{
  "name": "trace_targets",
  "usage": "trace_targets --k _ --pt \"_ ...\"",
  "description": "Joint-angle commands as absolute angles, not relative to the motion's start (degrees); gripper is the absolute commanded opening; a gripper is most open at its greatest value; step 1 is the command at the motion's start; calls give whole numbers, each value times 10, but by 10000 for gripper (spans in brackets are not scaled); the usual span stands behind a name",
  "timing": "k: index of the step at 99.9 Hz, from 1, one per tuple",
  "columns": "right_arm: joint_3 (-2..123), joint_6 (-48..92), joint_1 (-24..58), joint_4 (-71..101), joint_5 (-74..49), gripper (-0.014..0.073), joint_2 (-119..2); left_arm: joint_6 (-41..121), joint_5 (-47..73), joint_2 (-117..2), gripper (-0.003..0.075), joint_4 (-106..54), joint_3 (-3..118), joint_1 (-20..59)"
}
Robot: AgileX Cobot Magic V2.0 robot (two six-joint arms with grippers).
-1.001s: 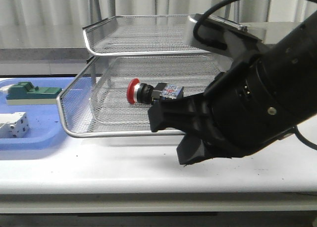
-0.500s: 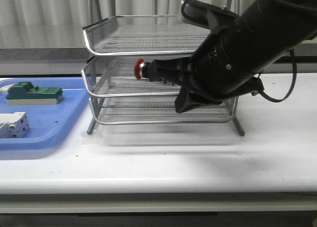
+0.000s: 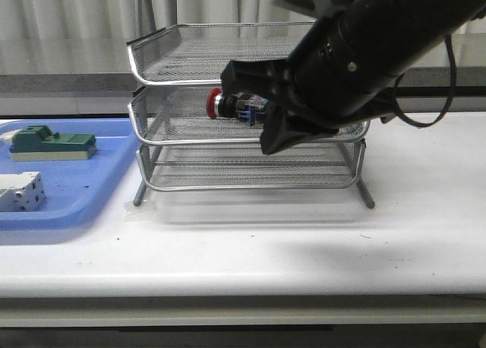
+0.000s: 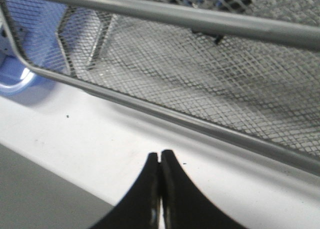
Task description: Place button on rack with both arms
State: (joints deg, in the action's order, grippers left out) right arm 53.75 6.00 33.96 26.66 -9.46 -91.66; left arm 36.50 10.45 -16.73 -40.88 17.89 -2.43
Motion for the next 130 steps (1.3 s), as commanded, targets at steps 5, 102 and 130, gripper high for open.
trace_targets --k 5,102,130 --pt "536 67 338 244 -75 -61 -847 362 67 -170 -20 -420 196 -20" --pt "411 56 131 38 -265 -61 -398 362 67 -170 -20 -420 196 -20" --pt "293 54 127 39 -232 -61 -256 362 67 -170 -20 -420 196 -20"
